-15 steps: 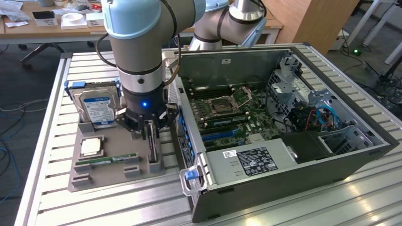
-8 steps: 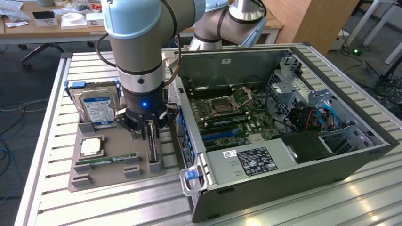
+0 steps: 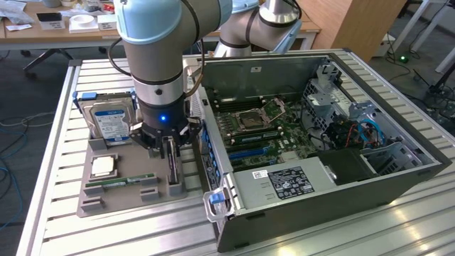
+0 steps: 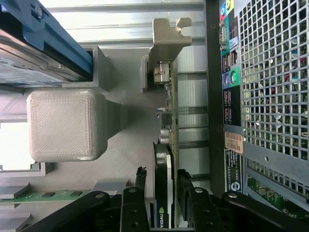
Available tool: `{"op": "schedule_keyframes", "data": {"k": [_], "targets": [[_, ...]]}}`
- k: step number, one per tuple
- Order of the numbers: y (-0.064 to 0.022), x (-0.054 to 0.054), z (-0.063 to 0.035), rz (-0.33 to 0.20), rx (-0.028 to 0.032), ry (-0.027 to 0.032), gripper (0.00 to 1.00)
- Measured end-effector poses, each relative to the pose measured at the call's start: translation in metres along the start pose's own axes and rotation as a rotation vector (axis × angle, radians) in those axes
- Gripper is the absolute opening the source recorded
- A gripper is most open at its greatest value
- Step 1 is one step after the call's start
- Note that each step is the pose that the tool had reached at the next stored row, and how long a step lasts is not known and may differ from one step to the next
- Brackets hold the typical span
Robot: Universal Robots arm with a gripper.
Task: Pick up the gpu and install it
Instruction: 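Pick up the gpu and move the gpu toward the slot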
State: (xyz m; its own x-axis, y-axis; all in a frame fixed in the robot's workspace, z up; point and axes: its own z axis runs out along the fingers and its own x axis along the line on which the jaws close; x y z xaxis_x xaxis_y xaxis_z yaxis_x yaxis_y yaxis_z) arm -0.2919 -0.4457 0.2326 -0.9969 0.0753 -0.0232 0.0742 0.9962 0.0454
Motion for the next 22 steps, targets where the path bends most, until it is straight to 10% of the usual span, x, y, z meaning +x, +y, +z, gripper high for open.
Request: {"op": "schedule_keyframes", "data": {"k": [22], "targets": [[0.0001,-0.0017,0.0000,0.000,0.0001,0.0001,0.27]]}}
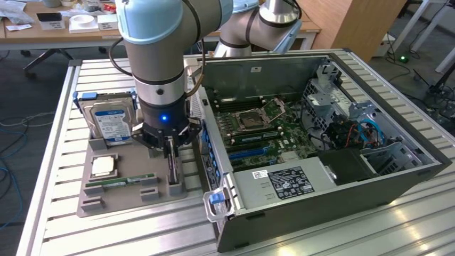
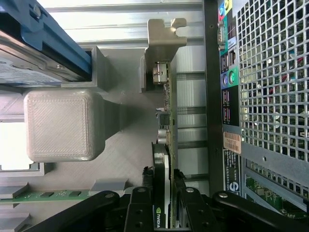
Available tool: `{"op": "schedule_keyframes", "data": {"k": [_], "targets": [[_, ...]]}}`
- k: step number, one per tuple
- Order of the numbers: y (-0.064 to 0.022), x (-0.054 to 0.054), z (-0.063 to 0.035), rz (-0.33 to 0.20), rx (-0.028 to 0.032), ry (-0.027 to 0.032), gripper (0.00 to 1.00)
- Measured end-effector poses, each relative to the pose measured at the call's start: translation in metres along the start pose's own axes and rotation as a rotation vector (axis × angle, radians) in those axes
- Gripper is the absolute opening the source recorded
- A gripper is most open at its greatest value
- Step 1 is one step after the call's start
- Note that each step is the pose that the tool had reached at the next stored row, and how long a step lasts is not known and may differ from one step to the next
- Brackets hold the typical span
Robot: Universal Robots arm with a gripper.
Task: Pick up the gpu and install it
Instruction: 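Pick up the gpu and move the gpu toward the slot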
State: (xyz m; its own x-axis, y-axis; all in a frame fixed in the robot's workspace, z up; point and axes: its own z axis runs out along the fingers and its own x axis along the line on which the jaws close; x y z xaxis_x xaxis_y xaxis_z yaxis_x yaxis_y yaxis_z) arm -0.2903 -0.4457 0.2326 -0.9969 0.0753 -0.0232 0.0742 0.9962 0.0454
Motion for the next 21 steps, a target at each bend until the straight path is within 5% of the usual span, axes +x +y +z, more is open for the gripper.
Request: {"op": "schedule_keyframes", "data": {"k": [15,21], "targets": [[0.0001,0.000,-0.0006,0.000,-0.0002,-0.0003,0.27],[0.0005,0.000,-0.0111,0.000,0.0000,-0.0001,0.27]]}}
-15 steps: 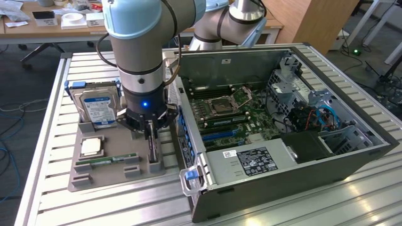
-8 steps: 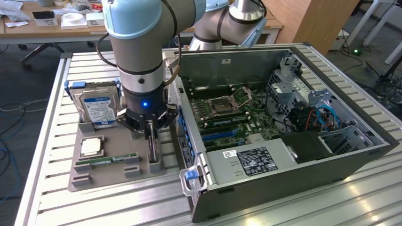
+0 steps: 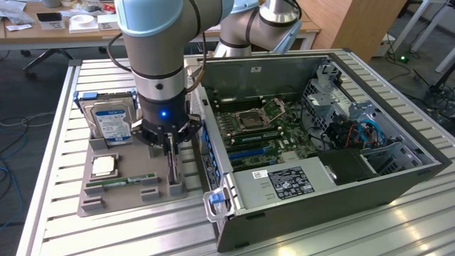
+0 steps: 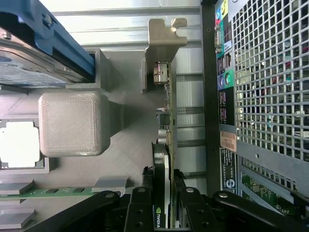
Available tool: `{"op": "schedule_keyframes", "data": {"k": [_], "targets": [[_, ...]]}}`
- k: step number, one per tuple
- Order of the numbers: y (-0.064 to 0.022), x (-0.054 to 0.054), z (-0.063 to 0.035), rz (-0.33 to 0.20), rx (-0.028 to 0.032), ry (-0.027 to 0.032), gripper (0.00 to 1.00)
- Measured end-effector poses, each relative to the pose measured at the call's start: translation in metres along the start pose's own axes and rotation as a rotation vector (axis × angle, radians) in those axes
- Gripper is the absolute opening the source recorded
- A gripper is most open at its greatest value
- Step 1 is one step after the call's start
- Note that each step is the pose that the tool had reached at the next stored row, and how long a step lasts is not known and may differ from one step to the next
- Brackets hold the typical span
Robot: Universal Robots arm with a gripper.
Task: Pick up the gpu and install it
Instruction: 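Pick up the gpu and move the gpu toward the slot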
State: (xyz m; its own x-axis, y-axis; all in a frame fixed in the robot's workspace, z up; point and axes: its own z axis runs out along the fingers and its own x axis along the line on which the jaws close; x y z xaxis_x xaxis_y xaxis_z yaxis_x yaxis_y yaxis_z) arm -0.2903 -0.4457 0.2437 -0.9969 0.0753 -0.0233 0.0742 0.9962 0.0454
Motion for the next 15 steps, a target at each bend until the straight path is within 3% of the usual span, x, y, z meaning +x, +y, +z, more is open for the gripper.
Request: {"op": "schedule_keyframes", "data": {"k": [5,7,15], "targets": [[0.0005,0.000,-0.0107,0.000,-0.0007,0.0001,0.27],[0.0011,-0.001,-0.0226,0.000,-0.0012,0.0001,0.27],[0.0027,-0.001,-0.0513,0.000,-0.0045,0.0000,0.27]]}}
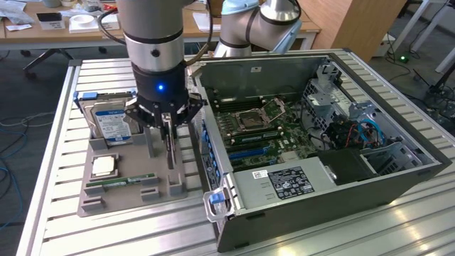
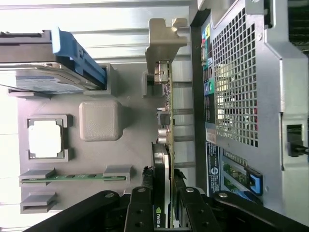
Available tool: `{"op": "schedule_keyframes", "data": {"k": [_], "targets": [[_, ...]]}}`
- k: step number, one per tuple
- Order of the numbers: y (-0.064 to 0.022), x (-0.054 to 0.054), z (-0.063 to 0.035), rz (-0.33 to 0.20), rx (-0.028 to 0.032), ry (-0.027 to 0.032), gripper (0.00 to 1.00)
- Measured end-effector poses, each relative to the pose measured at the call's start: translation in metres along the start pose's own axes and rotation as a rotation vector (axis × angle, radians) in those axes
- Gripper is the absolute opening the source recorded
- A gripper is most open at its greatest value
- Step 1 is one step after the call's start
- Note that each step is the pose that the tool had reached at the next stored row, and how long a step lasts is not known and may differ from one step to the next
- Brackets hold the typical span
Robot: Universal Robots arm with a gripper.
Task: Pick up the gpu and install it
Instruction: 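Pick up the gpu and move the gpu toward the slot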
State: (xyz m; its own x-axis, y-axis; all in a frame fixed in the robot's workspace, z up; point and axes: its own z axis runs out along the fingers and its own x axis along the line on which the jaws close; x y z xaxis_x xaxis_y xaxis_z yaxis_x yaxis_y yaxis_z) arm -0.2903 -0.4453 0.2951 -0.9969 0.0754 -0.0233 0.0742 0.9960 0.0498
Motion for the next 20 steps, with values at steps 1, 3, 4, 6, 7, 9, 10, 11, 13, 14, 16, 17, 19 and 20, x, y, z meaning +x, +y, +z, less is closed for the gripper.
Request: {"op": "schedule_keyframes", "data": {"k": [1,3,4,6,7,9,10,11,13,14,16,17,19,20], "targets": [[0.0002,0.000,-0.0036,0.000,-0.0005,0.0000,0.27],[0.0006,0.000,-0.0120,0.000,-0.0016,-0.0001,0.27],[0.0008,0.000,-0.0161,0.000,-0.0021,0.0000,0.27],[0.0012,-0.001,-0.0241,0.000,-0.0030,0.0001,0.27],[0.0014,-0.001,-0.0284,0.000,-0.0035,0.0002,0.27],[0.0018,-0.001,-0.0367,0.000,-0.0044,0.0003,0.27],[0.0020,-0.001,-0.0408,0.000,-0.0050,0.0003,0.27],[0.0022,-0.001,-0.0449,0.000,-0.0056,0.0003,0.27],[0.0027,-0.001,-0.0532,0.000,-0.0068,0.0004,0.27],[0.0029,-0.001,-0.0577,0.000,-0.0075,0.0005,0.27],[0.0033,-0.002,-0.0656,0.000,-0.0088,0.0005,0.27],[0.0035,-0.002,-0.0694,0.000,-0.0093,0.0006,0.27],[0.0038,-0.002,-0.0771,0.000,-0.0105,0.0007,0.27],[0.0040,-0.002,-0.0811,0.000,-0.0113,0.0008,0.27]]}}
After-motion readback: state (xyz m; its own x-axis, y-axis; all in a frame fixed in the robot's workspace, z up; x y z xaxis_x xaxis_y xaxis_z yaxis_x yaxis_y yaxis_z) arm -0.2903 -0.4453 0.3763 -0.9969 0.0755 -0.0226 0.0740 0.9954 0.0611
